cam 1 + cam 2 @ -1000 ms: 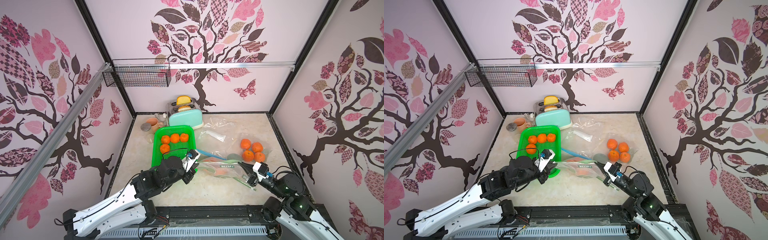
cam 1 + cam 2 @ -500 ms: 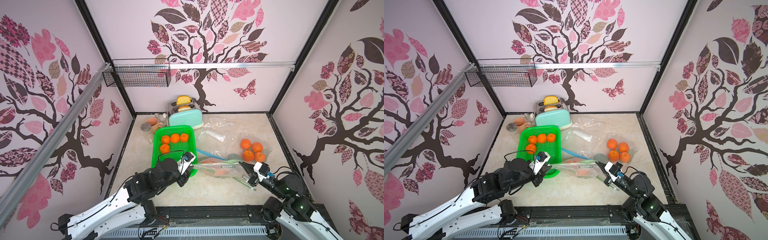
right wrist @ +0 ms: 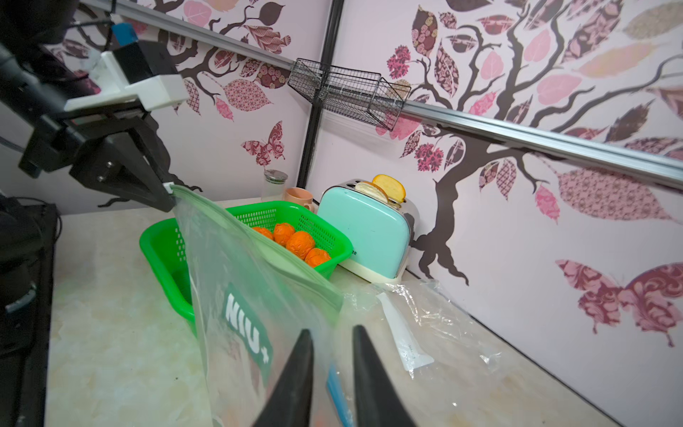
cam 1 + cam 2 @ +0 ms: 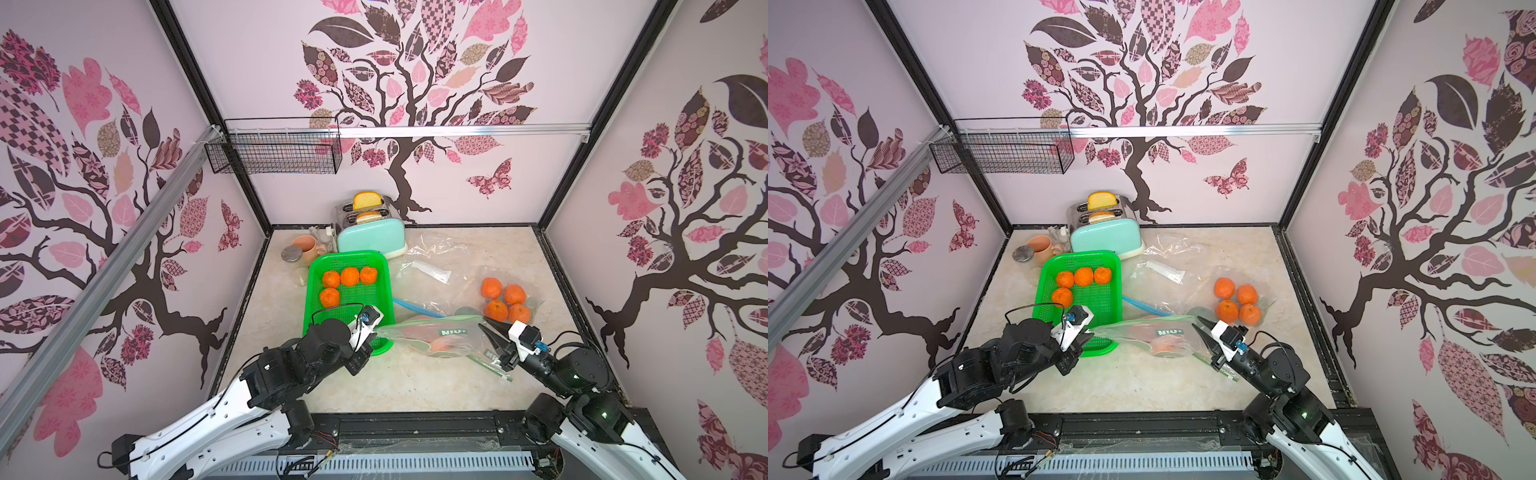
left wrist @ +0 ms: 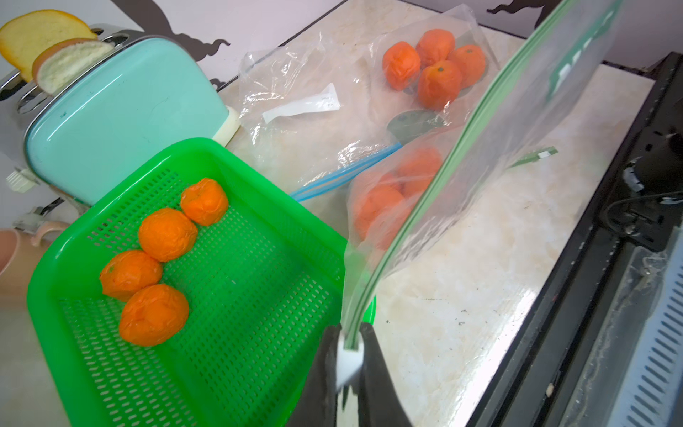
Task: Open the zip-top bag and take out the orange
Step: Unzip the zipper on the zipper food storage bag, then adjust the zipper food storage bag at the center of the board.
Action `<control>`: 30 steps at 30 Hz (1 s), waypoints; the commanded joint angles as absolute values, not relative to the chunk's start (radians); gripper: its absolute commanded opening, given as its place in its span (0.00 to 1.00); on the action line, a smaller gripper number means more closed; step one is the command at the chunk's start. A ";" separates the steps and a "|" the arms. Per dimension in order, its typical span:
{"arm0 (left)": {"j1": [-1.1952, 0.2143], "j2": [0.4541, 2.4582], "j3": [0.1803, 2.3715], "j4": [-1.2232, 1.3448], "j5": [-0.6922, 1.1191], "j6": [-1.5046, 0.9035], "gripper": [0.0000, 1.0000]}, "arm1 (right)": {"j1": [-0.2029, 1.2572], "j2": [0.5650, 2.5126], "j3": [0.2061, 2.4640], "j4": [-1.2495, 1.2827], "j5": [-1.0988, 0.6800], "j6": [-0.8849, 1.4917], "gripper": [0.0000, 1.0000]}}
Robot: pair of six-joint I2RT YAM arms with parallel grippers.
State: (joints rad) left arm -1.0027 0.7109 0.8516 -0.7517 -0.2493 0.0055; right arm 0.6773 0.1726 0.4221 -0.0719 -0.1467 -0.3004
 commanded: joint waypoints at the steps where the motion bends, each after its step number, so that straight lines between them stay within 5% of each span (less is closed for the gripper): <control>1: -0.996 0.705 0.841 -0.763 -0.268 0.036 0.04 | 0.672 0.180 0.493 -0.170 -0.232 -0.278 0.55; 3: -0.995 0.711 0.842 -0.754 -0.257 0.056 0.02 | 0.672 0.199 0.555 -0.265 -0.298 -0.227 0.68; 6: -0.996 0.728 0.843 -0.752 -0.220 0.082 0.01 | 0.672 0.242 0.673 -0.403 -0.337 -0.111 0.72; 18: -1.004 0.743 0.825 -0.749 -0.148 0.127 0.01 | 0.673 0.616 0.995 -0.730 -0.432 0.011 0.60; 30: -1.032 0.666 0.784 -0.751 -0.038 0.289 0.00 | 0.673 0.820 0.927 -0.548 -0.585 -0.166 0.52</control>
